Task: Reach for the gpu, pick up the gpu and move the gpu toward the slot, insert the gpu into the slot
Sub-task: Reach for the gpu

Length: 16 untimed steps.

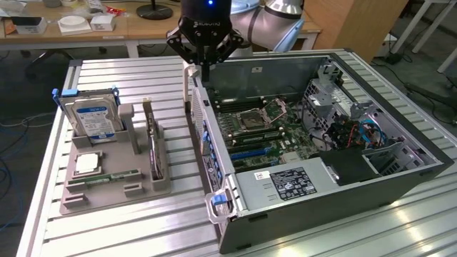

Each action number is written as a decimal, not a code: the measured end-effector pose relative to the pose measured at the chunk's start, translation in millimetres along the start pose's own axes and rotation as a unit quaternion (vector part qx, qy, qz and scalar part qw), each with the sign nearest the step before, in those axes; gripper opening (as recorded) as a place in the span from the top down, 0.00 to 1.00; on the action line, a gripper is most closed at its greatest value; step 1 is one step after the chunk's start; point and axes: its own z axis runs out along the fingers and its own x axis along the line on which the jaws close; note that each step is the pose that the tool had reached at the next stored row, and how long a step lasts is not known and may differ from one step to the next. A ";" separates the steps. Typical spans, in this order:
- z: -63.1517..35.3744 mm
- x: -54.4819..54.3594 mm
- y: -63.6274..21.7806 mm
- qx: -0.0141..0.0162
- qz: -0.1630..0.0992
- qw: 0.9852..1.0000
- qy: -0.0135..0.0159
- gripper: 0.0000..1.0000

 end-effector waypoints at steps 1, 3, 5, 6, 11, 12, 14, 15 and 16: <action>0.0 1.6 -0.1 0.000 0.000 1.000 0.000 0.90; -0.1 5.0 -0.4 0.000 0.000 1.000 0.000 0.90; -0.2 8.6 -0.6 0.000 0.000 1.000 0.000 0.90; -0.3 10.6 -0.8 0.000 0.000 1.000 0.000 0.90; -0.4 23.1 -2.1 0.000 0.000 1.000 0.000 0.90; -0.5 25.8 -2.3 0.000 0.000 1.000 0.000 0.90; -0.6 30.8 -2.8 0.000 0.000 1.000 0.000 0.90; -0.6 33.2 -3.0 0.000 0.000 1.000 0.000 0.90; -0.7 35.7 -3.2 0.000 0.000 1.000 0.000 0.90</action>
